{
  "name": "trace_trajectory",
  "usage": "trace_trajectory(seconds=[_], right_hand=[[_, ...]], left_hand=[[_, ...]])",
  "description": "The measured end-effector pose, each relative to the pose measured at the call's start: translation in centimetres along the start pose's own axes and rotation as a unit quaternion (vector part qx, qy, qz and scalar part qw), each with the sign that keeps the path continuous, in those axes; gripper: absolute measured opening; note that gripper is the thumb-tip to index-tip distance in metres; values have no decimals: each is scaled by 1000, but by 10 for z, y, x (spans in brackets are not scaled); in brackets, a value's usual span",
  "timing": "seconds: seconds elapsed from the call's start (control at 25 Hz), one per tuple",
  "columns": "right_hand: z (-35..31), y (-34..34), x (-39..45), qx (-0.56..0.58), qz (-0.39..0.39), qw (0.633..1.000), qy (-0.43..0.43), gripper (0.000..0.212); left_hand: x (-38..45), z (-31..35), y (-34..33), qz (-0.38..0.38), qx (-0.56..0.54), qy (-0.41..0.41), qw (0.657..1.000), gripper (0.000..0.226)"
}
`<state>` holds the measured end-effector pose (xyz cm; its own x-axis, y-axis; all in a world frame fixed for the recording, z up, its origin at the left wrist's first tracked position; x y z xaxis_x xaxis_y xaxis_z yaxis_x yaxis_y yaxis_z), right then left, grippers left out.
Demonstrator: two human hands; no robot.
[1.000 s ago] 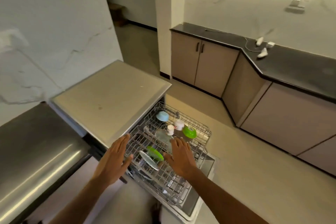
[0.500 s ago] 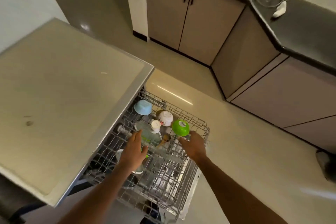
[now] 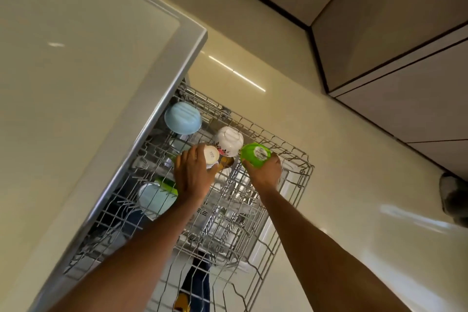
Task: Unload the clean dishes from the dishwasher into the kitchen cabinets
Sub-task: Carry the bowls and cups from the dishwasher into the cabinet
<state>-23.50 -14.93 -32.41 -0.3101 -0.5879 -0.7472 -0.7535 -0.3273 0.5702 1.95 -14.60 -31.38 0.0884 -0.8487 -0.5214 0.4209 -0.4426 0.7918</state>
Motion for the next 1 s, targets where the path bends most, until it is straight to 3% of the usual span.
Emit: trace_trajectory(seconds=[0.16,0.32,0.64,0.88,1.0], right_hand=[[2,-7,18,-4,17,1000,-20,117],[3,0,0,28,46,998,-10,110],[-47,46,-106,0,80,979,185,104],[-127,120,-245,48,119,926,355,105],[-161,159,-327,66,123,888,438,94]], left_hand=[[10,1,-6,-5,-46,8,999,74],[-3,-10,-2,-3,-146,21,989,76],[-91,5,79,85,-237,-32,967,65],[-197,53,214,223,-240,-137,935,66],[-269,58,287,313,-223,-175,907,65]])
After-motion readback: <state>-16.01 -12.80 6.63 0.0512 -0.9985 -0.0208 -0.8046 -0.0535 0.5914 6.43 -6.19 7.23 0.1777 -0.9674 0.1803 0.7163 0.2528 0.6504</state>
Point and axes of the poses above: each hand's wrist, its own x-axis towards the middle knuckle, its own y-axis out of the back of the hand, z = x × y, the point moved 10 cm from there along x, towards the middle knuckle, and after that the axes turned 13 degrees about -z, right-handed, at the moved point
